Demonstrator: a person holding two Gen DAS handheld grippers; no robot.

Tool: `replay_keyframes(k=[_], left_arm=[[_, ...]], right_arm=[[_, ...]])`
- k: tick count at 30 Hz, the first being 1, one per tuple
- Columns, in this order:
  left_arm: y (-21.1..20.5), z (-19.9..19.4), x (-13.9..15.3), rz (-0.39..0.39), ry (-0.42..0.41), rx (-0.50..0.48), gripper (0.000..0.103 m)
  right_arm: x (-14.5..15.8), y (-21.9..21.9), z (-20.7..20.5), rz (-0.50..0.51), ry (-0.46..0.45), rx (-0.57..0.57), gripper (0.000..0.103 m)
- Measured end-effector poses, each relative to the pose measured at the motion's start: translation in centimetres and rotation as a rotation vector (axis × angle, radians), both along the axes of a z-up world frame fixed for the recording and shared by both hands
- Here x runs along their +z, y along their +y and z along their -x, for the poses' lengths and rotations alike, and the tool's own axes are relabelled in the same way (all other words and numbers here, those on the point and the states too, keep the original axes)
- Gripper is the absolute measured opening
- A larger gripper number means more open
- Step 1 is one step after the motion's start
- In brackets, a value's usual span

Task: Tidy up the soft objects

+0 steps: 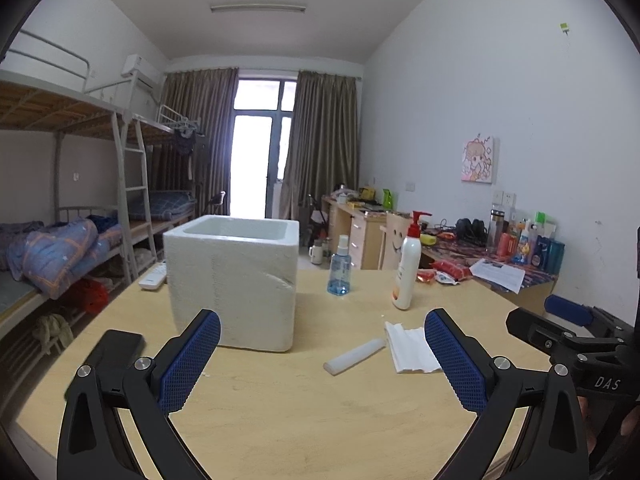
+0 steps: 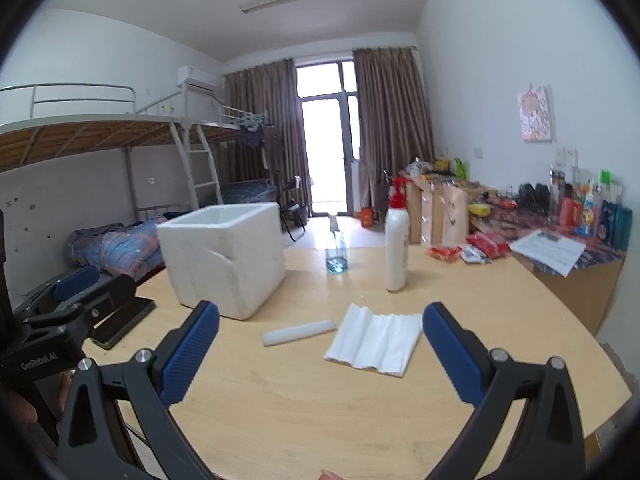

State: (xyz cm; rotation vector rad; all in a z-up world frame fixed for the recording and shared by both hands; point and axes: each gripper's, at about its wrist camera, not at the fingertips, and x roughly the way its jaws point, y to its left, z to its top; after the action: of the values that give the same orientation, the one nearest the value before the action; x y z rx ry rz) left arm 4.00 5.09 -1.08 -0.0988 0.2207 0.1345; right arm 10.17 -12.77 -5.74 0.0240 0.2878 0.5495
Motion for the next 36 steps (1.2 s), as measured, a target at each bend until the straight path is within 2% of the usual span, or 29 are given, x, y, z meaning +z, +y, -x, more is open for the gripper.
replay_keyframes(k=[3,19,36], left_arm=[[-0.2,-0.8,-0.4,0.005,0.020,-0.013,0.102],[-0.6,-4.6,-2.0,0.004,0.126,-0.067,0.102],[-0.3,-10.6,-3.7,0.011,0.284,-0.197,0.102]], right_arm=[[-0.4,-0.5,-0.9,-0.006,0.036,-0.007,0.103],[-1.3,-0.4,-3.1,0.041,0.091,-0.027,0.103],[-3.0,-0.1,-7.1,0.069,0.196,-0.063,0.103]])
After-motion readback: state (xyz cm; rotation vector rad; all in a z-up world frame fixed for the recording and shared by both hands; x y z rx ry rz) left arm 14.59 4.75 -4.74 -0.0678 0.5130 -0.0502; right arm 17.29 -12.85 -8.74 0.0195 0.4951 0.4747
